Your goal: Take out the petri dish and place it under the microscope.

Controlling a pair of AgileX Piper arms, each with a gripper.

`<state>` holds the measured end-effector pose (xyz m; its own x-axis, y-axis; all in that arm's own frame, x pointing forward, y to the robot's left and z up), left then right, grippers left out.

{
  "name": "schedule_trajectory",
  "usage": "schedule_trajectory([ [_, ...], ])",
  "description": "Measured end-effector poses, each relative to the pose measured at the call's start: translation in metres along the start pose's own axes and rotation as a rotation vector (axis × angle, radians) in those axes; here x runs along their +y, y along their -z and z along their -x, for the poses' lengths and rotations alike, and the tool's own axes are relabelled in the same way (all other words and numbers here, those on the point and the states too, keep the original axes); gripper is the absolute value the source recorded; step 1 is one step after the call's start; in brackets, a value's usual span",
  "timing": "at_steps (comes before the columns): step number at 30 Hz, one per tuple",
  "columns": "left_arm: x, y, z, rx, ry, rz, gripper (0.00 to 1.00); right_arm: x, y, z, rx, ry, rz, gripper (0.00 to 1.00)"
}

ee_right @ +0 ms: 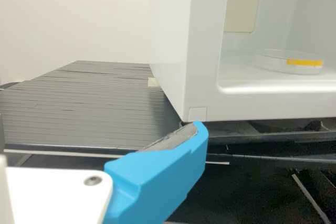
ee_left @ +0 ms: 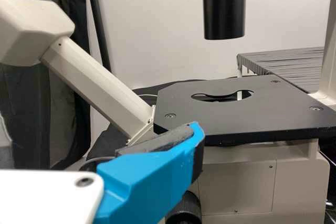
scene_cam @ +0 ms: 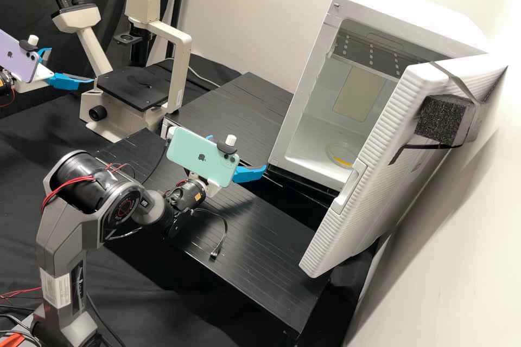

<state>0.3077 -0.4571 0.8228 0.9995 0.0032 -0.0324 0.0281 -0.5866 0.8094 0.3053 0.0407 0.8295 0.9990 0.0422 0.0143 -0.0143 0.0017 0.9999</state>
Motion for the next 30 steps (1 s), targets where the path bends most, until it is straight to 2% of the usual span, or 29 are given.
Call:
schedule_trajectory([
  [10, 0.0, 0.0, 0.0, 0.0, 0.0, 0.0, 1.0, 0.001, 0.0, 0.0, 0.0, -0.003, 0.0, 1.0],
  [15, 0.0, 0.0, 0.0, 0.0, 0.0, 0.0, 1.0, 0.008, -0.012, 0.013, -0.005, -0.026, 0.019, 1.0],
  [22, 0.0, 0.0, 0.0, 0.0, 0.0, 0.0, 1.0, 0.037, -0.033, 0.029, -0.002, -0.143, -0.004, 1.0],
  [30, 0.0, 0.0, 0.0, 0.0, 0.0, 0.0, 1.0, 0.081, -0.058, 0.005, -0.039, -0.275, 0.018, 1.0],
])
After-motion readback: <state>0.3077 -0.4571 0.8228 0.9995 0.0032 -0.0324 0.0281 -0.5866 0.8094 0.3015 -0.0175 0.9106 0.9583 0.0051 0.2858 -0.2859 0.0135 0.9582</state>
